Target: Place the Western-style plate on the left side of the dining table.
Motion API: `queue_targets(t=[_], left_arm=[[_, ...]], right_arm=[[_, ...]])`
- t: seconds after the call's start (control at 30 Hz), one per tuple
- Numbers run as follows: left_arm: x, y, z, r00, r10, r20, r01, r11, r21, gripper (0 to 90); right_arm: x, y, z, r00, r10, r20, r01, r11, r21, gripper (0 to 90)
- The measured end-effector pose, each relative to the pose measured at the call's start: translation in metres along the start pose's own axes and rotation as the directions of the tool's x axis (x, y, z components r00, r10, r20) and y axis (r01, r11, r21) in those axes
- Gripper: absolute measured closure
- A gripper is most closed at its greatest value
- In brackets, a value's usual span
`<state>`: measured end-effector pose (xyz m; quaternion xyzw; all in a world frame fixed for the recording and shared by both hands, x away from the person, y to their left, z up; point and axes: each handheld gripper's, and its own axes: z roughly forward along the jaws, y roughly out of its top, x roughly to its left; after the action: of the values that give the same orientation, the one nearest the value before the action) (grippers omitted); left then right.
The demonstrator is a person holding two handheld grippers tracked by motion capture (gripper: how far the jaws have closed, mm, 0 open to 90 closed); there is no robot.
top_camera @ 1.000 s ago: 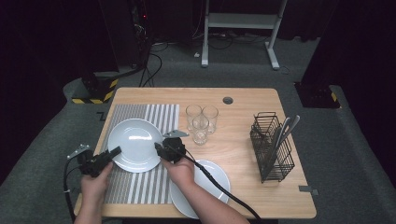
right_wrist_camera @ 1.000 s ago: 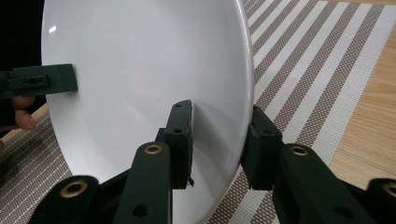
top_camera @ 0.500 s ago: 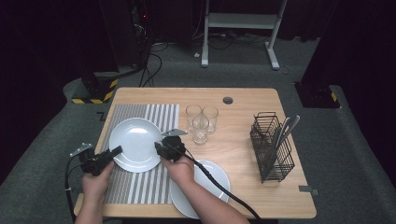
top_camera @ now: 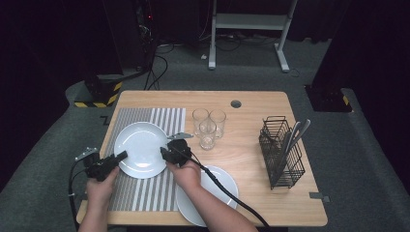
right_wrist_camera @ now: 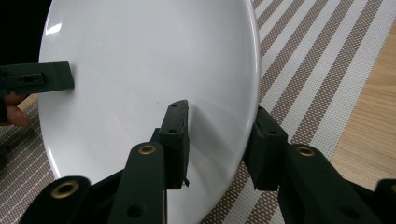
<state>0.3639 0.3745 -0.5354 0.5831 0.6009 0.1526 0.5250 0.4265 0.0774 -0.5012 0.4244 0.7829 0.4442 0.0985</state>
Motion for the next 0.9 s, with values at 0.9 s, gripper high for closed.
queue_targets(t=[0.9], left_arm=[[0.0016, -0.0008, 0.0057, 0.9995, 0.007, -0.03, -0.006, 0.9997, 0.023, 59.6]], right_arm=[[-0.0015, 0.0022, 0.0072, 0.9997, -0.014, 0.02, 0.013, 0.999, 0.036, 61.4]])
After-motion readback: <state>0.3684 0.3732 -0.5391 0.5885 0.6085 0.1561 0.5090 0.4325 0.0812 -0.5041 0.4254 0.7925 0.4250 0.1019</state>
